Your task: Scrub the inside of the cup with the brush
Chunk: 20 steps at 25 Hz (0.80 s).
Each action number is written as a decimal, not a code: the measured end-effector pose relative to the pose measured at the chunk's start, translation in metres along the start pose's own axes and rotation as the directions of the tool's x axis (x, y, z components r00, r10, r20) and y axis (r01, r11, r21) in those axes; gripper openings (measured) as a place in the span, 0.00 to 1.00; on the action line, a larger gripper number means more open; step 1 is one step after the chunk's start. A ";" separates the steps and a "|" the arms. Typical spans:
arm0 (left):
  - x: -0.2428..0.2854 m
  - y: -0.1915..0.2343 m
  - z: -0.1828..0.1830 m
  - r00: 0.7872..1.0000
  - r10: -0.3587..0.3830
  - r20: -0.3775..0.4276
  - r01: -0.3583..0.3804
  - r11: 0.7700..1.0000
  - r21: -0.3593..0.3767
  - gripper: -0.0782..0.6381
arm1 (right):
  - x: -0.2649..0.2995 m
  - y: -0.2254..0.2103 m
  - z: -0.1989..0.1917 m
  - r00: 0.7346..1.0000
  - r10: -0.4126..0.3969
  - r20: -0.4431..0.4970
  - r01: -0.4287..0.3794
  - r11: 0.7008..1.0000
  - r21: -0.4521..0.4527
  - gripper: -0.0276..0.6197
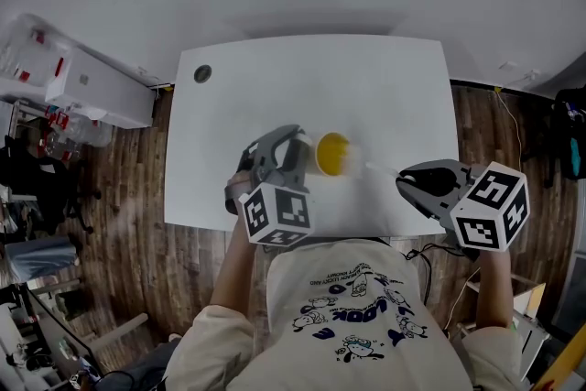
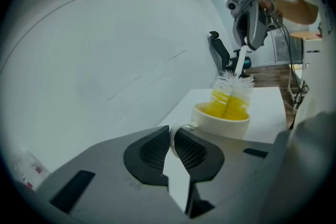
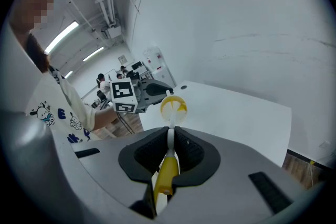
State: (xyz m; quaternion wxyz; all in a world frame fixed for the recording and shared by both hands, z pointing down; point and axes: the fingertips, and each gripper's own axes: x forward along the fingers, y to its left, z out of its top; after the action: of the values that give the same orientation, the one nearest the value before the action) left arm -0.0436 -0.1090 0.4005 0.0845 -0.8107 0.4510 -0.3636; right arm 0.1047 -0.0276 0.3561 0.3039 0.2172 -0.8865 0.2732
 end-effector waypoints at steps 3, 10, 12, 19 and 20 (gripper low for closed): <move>0.001 0.000 0.002 1.000 -0.014 0.010 0.015 1.000 -0.025 0.16 | 0.005 0.002 -0.001 1.000 0.008 -0.007 -0.008 1.000 -0.002 0.12; 0.005 -0.004 0.008 1.000 -0.015 0.002 0.015 1.000 0.002 0.16 | 0.011 0.006 -0.003 0.999 0.011 -0.038 -0.013 0.999 -0.037 0.12; 0.006 -0.004 0.009 1.000 -0.015 -0.007 0.015 1.000 0.016 0.16 | 0.012 0.009 -0.003 0.999 0.006 -0.054 -0.009 0.998 -0.062 0.12; 0.010 -0.013 0.005 0.999 -0.036 -0.036 0.038 0.998 0.054 0.16 | 0.017 0.018 0.004 0.996 -0.004 -0.093 -0.010 0.989 -0.148 0.12; 0.010 -0.014 0.005 0.999 -0.039 -0.039 0.041 0.997 0.059 0.16 | 0.017 0.019 0.005 0.995 -0.007 -0.096 -0.008 0.987 -0.160 0.12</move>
State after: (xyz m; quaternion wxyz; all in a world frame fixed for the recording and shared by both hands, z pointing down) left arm -0.0278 -0.1100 0.4089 0.0930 -0.8097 0.4252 -0.3936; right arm 0.0797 -0.0198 0.3569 0.3627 0.1782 -0.8900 0.2111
